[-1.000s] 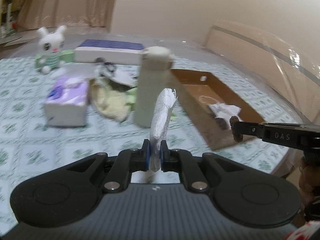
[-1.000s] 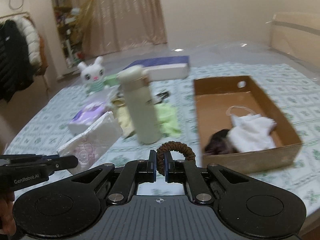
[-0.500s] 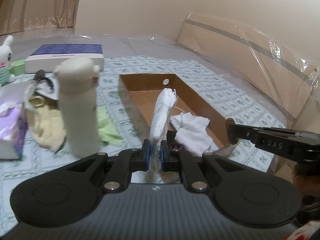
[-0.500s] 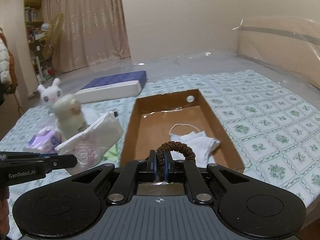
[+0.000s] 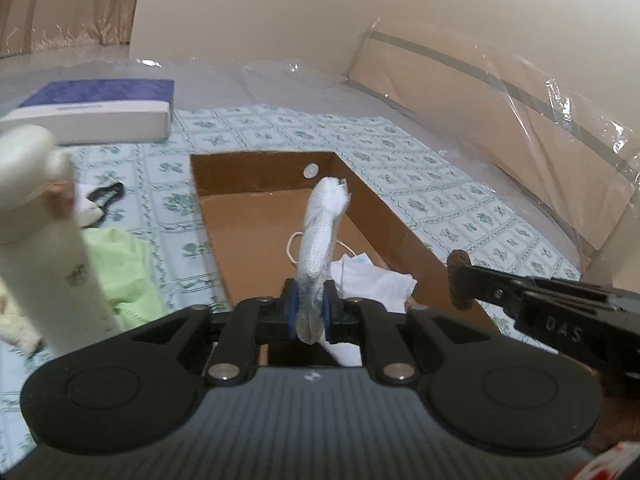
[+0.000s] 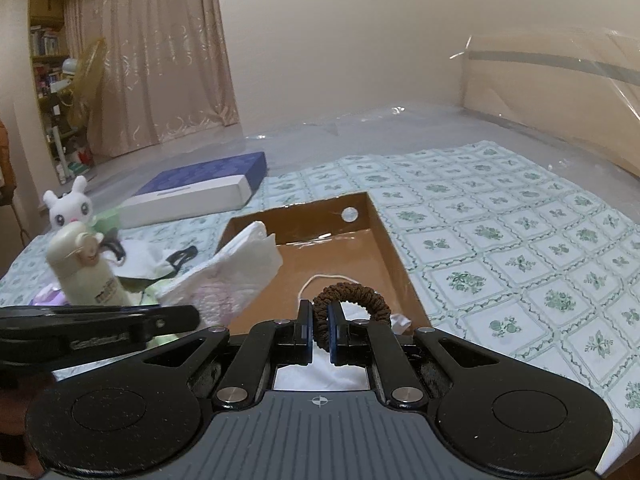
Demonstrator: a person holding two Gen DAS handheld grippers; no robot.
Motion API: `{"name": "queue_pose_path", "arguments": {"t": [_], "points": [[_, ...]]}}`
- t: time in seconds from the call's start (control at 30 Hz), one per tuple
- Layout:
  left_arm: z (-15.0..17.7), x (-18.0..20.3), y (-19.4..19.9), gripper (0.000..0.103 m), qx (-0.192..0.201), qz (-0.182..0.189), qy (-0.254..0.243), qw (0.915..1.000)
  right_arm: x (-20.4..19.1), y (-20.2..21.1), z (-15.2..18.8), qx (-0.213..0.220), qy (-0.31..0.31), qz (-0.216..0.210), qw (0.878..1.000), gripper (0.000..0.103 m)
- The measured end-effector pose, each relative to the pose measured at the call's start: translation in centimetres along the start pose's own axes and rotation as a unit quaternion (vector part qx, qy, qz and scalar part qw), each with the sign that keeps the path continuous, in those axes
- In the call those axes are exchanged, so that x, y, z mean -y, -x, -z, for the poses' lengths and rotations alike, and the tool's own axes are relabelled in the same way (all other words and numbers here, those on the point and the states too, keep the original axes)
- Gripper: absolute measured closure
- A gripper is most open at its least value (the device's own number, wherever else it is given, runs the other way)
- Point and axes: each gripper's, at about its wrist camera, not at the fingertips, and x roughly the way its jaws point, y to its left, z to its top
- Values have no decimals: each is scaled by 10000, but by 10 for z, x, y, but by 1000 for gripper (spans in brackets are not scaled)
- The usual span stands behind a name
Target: Organize soft objects
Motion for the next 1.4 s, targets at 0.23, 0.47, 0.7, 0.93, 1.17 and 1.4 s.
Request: {"name": "queue_pose_path", "arguments": {"t": [0.23, 0.47, 0.7, 0.93, 1.17, 1.4], "points": [[10, 3, 2, 77, -2, -52, -298, 9995, 14, -14, 2, -102, -106, 44, 9999, 96], [27, -8, 31, 77, 12, -167, -440, 9989, 10, -25, 2, -136, -100, -136, 9998, 95], [39, -19, 52, 77, -30, -219, -362, 9991, 0, -35, -11, -20, -244, -719, 9971, 81], [54, -35, 77, 77, -83, -364, -243, 9990, -5, -23, -2, -26, -336, -595, 9977, 40], [69, -55, 107, 77, -114, -569, -93, 9983, -16, -4, 30, -317, -545, -579, 9963, 40], [75, -71, 138, 77, 34, -719, -31, 9974, -36, 15, 48, -443, -554, -586, 9958, 40]]}}
